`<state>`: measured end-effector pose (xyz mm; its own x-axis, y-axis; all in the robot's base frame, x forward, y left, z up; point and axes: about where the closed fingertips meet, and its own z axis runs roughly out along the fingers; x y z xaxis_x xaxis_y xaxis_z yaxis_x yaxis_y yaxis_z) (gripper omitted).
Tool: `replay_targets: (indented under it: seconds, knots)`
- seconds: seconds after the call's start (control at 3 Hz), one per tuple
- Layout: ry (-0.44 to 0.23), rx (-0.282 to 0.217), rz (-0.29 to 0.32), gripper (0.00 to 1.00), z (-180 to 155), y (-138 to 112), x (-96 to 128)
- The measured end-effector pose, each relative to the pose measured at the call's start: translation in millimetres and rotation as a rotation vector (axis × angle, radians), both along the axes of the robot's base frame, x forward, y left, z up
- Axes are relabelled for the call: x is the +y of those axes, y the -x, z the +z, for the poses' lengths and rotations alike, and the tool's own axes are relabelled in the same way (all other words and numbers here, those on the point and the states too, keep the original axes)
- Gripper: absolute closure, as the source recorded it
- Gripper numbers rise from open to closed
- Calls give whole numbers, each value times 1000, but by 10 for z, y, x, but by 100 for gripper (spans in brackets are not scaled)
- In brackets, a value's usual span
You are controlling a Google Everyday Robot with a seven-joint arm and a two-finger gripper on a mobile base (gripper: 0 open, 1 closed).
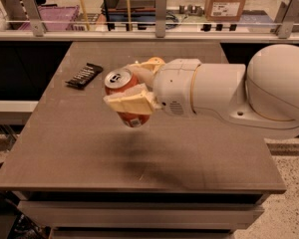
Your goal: Knock coke can over
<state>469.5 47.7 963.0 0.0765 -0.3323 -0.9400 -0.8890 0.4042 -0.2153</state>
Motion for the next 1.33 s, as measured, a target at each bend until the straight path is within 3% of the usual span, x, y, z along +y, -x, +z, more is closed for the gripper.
replay_targets:
  seconds: [0.67, 1.33]
  knots:
    - [69, 16, -78, 100, 129, -34, -316]
    - [169, 63, -181, 100, 149, -25, -606]
